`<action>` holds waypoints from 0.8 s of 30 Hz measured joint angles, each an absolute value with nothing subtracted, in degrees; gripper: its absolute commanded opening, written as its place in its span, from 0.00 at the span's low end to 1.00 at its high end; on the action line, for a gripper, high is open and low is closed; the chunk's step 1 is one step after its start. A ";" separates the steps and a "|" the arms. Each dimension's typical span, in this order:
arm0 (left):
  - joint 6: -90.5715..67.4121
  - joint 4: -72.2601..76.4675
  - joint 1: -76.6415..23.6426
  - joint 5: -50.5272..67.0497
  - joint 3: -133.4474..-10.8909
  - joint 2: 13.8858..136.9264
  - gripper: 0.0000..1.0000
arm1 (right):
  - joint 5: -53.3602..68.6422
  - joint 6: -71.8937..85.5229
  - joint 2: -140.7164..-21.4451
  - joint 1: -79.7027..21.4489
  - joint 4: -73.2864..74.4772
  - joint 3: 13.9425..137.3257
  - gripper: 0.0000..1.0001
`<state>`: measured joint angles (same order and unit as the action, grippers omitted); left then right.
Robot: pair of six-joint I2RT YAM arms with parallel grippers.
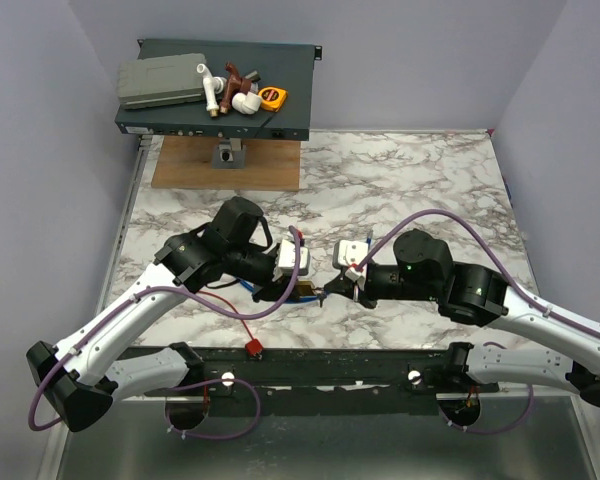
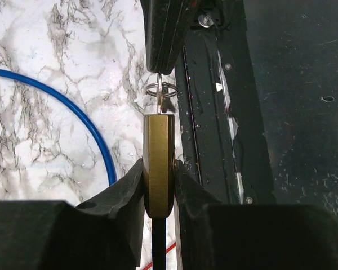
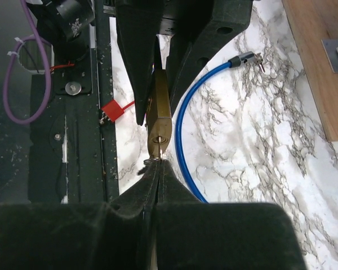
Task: Unlock with the key
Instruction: Unlock the lock.
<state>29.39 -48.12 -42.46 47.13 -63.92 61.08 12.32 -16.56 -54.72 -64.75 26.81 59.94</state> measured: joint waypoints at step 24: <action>28.42 -53.28 -41.65 42.89 -68.88 62.28 0.00 | 14.48 -13.28 -56.10 -62.63 15.16 55.66 0.01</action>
<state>28.42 -53.28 -41.65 42.89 -68.88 62.28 14.48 -13.28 -56.10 -62.63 15.16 55.66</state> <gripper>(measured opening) 0.205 0.007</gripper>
